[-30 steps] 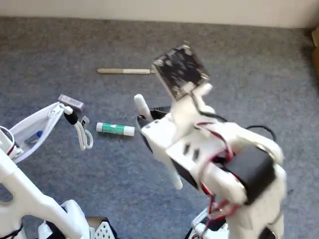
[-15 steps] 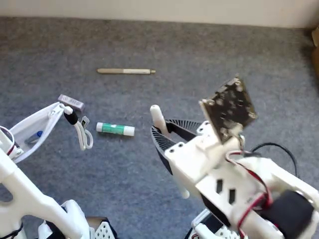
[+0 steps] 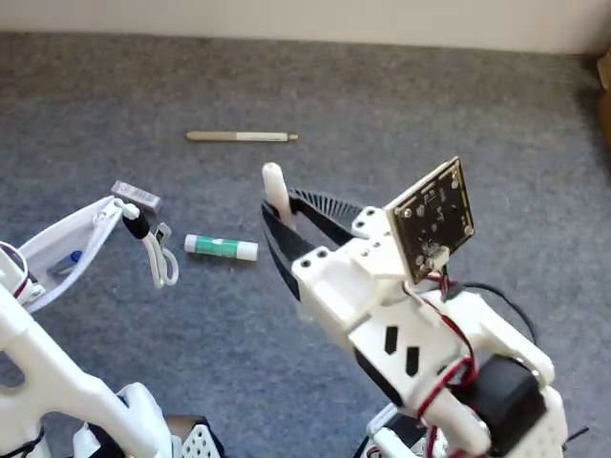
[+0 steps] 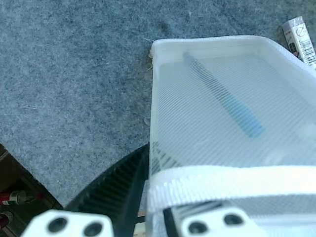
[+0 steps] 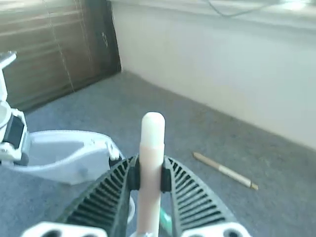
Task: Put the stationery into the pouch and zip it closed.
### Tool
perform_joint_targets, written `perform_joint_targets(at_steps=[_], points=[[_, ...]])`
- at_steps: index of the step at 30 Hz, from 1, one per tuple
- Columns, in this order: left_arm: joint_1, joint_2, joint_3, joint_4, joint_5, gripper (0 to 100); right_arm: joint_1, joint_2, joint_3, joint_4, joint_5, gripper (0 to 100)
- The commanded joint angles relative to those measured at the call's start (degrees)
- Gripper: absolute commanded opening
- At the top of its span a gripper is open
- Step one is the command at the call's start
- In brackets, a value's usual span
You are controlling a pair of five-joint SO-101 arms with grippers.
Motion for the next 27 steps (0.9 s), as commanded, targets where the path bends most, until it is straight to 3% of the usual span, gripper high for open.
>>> perform_joint_targets(at_steps=[1,5,10,21,27], points=[[0.84,0.92,0.75,0.0,0.53,1,-0.4,-1.01,2.33,-9.1,-0.53,0.5],[0.84,0.92,0.75,0.0,0.53,1,-1.54,-1.01,6.46,-16.75,-0.53,0.5],[0.84,0.92,0.75,0.0,0.53,1,-8.13,-0.92,12.18,-26.15,-0.53,0.5],[0.92,0.92,0.75,0.0,0.53,1,-17.98,-0.84,22.55,-56.22,-0.53,0.5],[0.84,0.92,0.75,0.0,0.53,1,-19.56,-0.75,24.75,-64.31,-0.53,0.5]])
